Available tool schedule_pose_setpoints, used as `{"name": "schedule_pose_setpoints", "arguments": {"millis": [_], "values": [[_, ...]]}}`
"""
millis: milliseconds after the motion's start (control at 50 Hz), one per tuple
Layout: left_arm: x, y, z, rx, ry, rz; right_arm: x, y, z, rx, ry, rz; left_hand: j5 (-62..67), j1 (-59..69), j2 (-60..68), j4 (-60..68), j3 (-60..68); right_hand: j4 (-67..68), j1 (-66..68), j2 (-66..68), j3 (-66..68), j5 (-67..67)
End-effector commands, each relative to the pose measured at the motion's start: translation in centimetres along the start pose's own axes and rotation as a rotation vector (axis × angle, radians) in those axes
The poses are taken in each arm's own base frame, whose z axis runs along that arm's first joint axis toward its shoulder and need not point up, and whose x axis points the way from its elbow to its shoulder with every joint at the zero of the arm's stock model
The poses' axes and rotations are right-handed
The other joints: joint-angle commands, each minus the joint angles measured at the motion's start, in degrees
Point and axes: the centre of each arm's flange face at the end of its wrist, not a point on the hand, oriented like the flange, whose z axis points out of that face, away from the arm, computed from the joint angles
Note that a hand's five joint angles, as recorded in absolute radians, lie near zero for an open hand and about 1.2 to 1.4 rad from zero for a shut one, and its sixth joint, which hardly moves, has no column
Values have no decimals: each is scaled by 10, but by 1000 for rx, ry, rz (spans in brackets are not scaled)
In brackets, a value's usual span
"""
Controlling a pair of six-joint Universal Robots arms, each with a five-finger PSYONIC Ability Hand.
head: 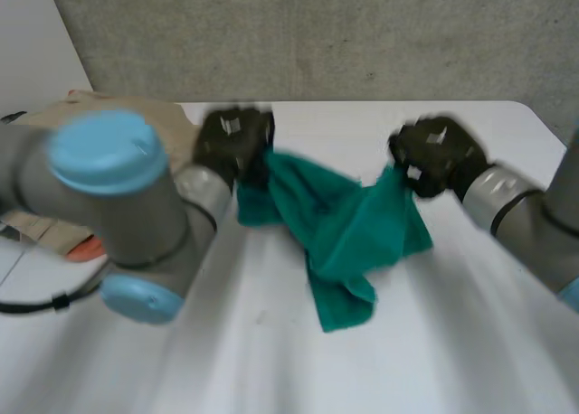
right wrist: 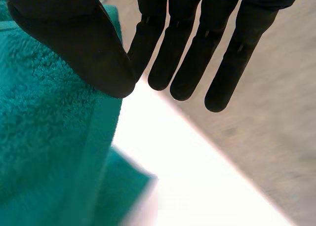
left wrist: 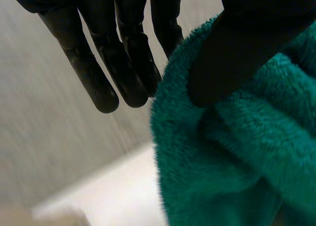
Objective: Fold the laundry.
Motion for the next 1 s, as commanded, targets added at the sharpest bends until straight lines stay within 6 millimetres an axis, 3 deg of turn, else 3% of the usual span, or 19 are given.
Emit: {"name": "schedule_pose_setpoints", "arguments": {"millis": [20, 80, 160, 240, 260, 320, 440, 480, 500, 540, 560, 580, 640, 660, 700, 720, 820, 900, 1000], "values": [[-10, -84, -22, 193, -17, -13, 31, -53, -18, 113, 159, 14, 148, 144, 116, 114, 119, 117, 156, 127, 122, 139], [-8, -92, -34, 167, 0, -10, 39, -63, -30, 106, 182, 5, 148, 144, 116, 114, 119, 117, 156, 127, 122, 139], [-4, -78, -40, 62, 40, 0, 56, -63, -45, 44, 217, -22, 148, 144, 116, 114, 119, 117, 156, 127, 122, 139], [4, -34, -29, -95, 79, 16, 53, -41, -45, -67, 187, -56, 148, 144, 116, 114, 119, 117, 156, 127, 122, 139], [6, -15, -22, -146, 85, 32, 49, -26, -39, -121, 167, -65, 148, 144, 116, 114, 119, 117, 156, 127, 122, 139], [12, 19, 0, -201, 98, 97, 43, 8, -25, -228, 128, -83, 148, 144, 116, 114, 119, 117, 156, 127, 122, 139], [23, 69, 35, -240, 133, 287, 42, 60, -8, -395, 167, -89, 148, 144, 116, 114, 119, 117, 156, 127, 122, 139], [24, 70, 37, -237, 139, 314, 45, 65, -4, -408, 202, -97, 35, 31, 2, 1, 6, 117, 156, 127, 122, 139], [27, 71, 35, -237, 154, 339, 44, 67, -1, -407, 227, -108, -198, -202, -230, -232, -226, 117, 156, 127, 122, 139], [32, 72, 32, -238, 166, 348, 43, 67, 2, -394, 248, -117, -366, -370, -398, -400, -394, 117, 156, 127, 122, 139], [35, 70, 30, -235, 170, 350, 43, 67, 3, -377, 265, -123, -426, -430, -459, -460, -455, 74, 113, 85, 80, 97], [38, 68, 27, -230, 175, 351, 44, 67, 4, -368, 270, -124, -454, -458, -486, -488, -483, -64, -25, -54, -59, -42], [38, 49, 22, -198, 164, 351, 45, 69, 5, -349, 281, -119, -461, -465, -493, -495, -489, -583, -544, -573, -578, -561], [33, 35, 18, -177, 142, 350, 46, 69, 5, -342, 285, -119, -462, -466, -495, -496, -491, -583, -544, -573, -578, -561], [26, 24, 13, -167, 120, 347, 47, 64, 5, -311, 283, -123, -462, -466, -495, -496, -491, -583, -544, -573, -578, -561], [18, 15, 8, -163, 94, 345, 48, 51, 2, -272, 272, -140, -462, -466, -495, -496, -491, -583, -544, -573, -578, -561], [-18, -4, -6, -172, -13, 334, 42, 23, -15, -204, 195, -209, -456, -460, -488, -490, -485, -583, -544, -573, -578, -561], [-37, -2, -27, -219, -48, 303, 26, 17, -32, -220, 75, -315, -410, -414, -443, -444, -439, -583, -544, -573, -578, -561], [-43, 17, -59, -313, -46, 260, 13, 42, -57, -365, -56, -451, -341, -345, -374, -375, -370, -552, -513, -542, -547, -530]]}}
